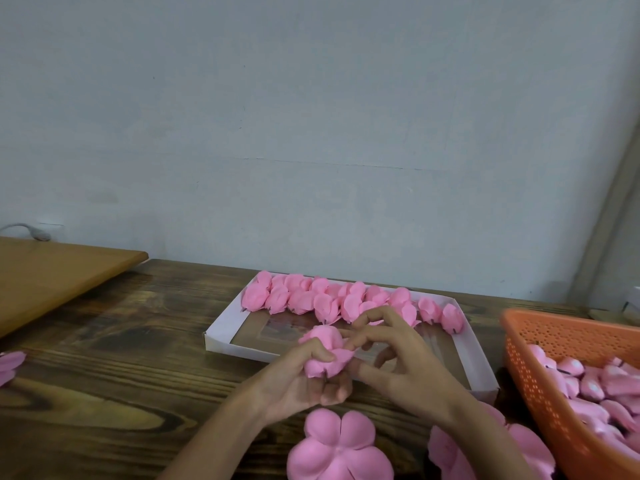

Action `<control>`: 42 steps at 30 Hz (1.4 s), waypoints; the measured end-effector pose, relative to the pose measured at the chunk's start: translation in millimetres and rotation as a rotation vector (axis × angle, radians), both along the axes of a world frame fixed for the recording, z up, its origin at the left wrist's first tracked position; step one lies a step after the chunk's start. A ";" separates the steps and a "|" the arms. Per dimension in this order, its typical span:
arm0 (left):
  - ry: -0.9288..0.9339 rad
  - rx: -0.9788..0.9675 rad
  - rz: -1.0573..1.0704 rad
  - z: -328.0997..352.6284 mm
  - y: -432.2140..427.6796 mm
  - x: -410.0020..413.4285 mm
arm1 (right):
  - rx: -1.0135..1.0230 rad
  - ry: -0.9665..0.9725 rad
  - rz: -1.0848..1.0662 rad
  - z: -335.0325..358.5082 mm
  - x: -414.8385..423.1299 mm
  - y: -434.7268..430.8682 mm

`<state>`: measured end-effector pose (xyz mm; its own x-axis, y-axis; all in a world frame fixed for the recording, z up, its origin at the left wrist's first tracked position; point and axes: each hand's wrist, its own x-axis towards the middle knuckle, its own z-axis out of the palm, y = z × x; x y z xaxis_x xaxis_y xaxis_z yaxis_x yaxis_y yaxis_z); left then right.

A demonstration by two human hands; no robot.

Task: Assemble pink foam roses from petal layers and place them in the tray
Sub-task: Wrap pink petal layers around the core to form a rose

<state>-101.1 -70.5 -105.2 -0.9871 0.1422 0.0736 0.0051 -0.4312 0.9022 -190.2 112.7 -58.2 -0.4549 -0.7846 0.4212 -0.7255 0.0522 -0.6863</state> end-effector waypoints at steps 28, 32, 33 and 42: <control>-0.096 -0.040 -0.050 11.2 0.2 13.3 | -0.022 0.019 0.047 0.1 1.5 -1.6; -0.080 0.008 -0.072 11.9 0.0 13.4 | -0.036 -0.009 0.036 -0.7 4.6 -3.8; -0.076 0.033 -0.072 11.9 -0.6 13.1 | -0.041 -0.016 0.035 -0.5 5.5 -3.7; 0.001 0.168 -0.130 10.1 -3.9 9.9 | -0.106 -0.100 0.078 -0.2 8.2 -4.4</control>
<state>-91.1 -74.4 -95.1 -0.9610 0.2545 0.1080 -0.0597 -0.5726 0.8177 -182.0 108.3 -58.4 -0.4387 -0.7726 0.4589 -0.6520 -0.0778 -0.7543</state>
